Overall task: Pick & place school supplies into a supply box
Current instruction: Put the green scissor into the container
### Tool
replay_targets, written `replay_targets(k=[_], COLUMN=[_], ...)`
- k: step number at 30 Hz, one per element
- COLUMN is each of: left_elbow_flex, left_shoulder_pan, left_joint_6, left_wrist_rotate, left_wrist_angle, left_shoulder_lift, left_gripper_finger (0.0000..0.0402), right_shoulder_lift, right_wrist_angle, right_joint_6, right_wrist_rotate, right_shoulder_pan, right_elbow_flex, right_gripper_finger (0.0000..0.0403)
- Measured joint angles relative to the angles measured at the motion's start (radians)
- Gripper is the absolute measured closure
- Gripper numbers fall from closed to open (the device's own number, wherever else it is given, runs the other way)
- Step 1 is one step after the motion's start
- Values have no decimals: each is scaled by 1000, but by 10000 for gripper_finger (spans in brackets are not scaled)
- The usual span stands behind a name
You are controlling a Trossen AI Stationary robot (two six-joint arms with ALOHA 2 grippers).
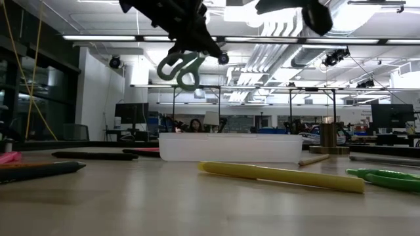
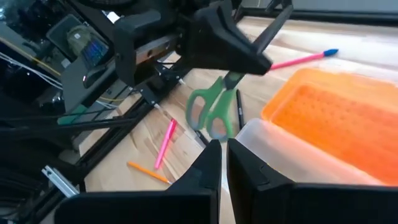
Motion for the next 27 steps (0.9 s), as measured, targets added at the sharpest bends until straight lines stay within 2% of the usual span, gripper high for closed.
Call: replay_targets(k=[8, 13, 20, 23, 27], left_elbow_flex=[0, 0, 0, 0, 0], left_shoulder_pan=[0, 0, 0, 0, 0], left_joint_6=[39, 84, 97, 98, 99], left_wrist_rotate=[149, 297, 589, 668, 720], left_wrist_angle=[13, 33, 145, 146, 147], left_shoulder_lift=[0, 0, 0, 0, 3], left_gripper_finger=[389, 389, 389, 389, 389], right_shoulder_lift=[-106, -135, -138, -138, -138], right_wrist_angle=[-119, -150, -201, -216, -233], right_joint_6=[-4, -42, -74, -75, -81], right_wrist_rotate=[43, 41, 43, 43, 43], right_shoulder_pan=[42, 45, 45, 44, 44], right_elbow_flex=[0, 0, 0, 0, 0], right_gripper_finger=[391, 391, 391, 391, 391])
